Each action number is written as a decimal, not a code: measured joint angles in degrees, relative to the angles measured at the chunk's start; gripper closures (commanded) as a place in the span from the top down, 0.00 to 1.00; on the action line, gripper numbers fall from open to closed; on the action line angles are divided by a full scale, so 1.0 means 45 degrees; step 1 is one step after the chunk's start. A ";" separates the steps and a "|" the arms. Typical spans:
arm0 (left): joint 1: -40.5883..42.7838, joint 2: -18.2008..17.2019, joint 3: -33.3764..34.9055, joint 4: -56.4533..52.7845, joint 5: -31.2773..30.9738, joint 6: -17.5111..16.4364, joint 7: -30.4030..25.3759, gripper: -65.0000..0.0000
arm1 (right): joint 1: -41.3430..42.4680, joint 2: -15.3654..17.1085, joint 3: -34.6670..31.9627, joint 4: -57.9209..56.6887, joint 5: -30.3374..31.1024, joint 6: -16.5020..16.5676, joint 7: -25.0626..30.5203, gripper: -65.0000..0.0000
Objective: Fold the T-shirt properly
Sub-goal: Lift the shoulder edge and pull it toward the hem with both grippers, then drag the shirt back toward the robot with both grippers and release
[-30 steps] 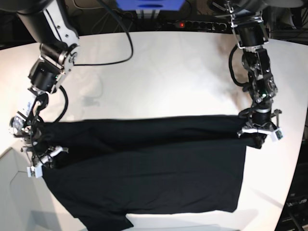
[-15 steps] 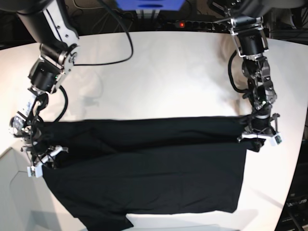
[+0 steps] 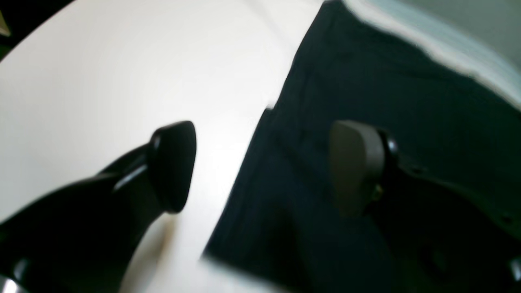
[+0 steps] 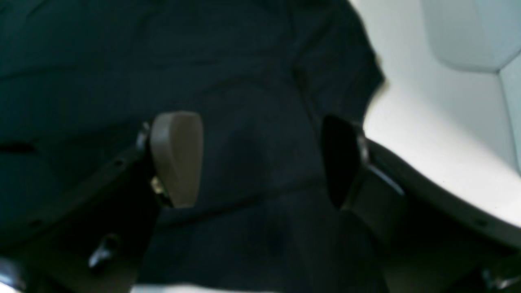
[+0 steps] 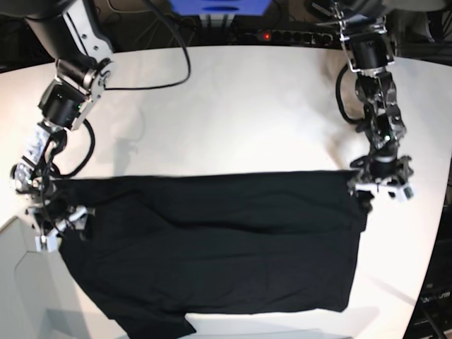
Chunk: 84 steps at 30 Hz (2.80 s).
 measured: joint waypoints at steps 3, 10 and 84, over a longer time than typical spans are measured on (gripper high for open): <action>0.0685 0.0039 -0.0015 -0.0136 0.0029 0.0073 0.0092 0.75 | -0.0267 -0.0019 0.0005 0.0389 -0.0005 0.0000 -0.0005 0.71; 0.0627 0.0340 0.0034 -0.1243 0.0117 -0.0010 -0.0563 0.75 | -0.0923 0.0107 0.0063 0.0636 0.0063 0.0010 0.0029 0.72; -0.0816 0.0423 -0.0588 0.1991 0.0049 -0.0063 0.3575 0.00 | 0.1107 0.2943 -0.1141 0.1919 0.0447 0.0204 -0.4974 0.00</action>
